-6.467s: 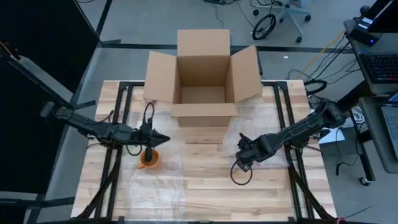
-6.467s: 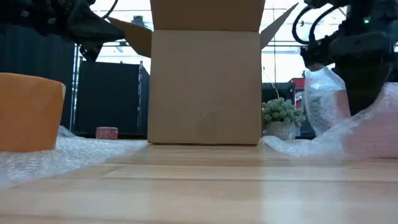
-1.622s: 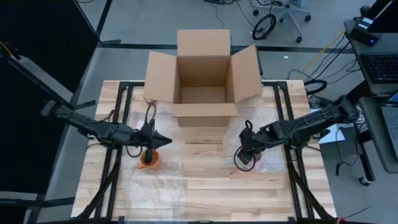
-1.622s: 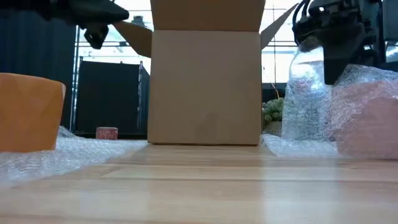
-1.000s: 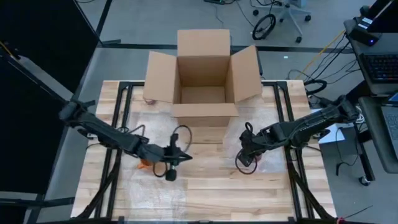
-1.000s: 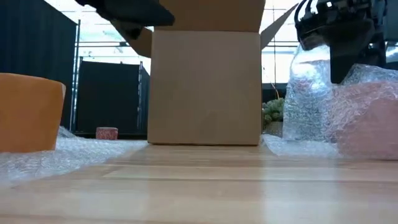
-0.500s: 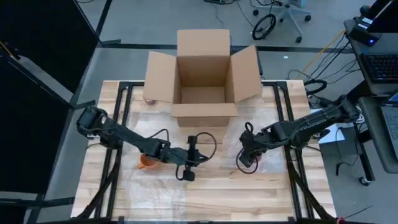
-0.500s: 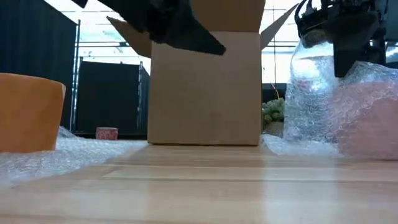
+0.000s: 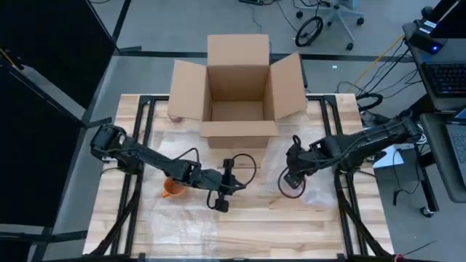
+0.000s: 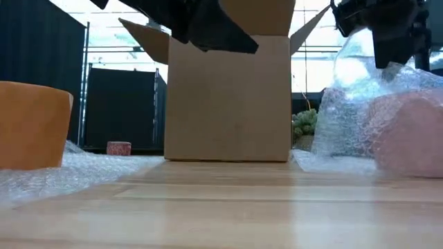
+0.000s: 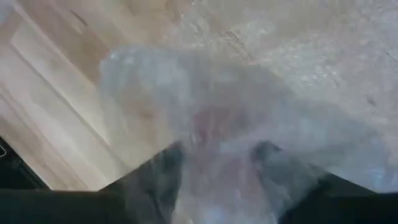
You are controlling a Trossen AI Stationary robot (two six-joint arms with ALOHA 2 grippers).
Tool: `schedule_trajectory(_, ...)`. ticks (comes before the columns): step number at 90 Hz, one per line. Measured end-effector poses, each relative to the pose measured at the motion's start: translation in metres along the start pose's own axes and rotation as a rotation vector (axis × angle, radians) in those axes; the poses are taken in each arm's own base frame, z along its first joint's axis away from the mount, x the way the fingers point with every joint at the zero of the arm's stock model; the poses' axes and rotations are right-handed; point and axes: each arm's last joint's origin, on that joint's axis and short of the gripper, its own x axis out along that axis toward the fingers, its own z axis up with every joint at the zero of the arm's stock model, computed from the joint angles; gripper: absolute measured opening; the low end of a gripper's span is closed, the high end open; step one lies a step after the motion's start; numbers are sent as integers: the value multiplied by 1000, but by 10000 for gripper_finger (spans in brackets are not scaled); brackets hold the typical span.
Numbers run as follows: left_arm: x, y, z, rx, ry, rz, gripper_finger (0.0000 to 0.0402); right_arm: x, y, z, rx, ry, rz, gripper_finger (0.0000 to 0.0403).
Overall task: Wrap mug
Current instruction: Wrap the pink cup with bubble wrap
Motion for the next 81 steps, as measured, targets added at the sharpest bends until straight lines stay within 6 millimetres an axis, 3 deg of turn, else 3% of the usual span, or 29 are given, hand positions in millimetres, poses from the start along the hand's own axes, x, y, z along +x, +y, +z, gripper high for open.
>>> schedule_trajectory(33,0,-1,0,-1,-2,-19,0,3,1,-2,-20,33,-5,172)
schedule_trajectory(65,0,-1,0,0,-3,-24,0,47,5,0,-73,10,-66,84)
schedule_trajectory(81,0,-1,0,0,-2,-25,0,71,3,0,-96,40,-149,61)
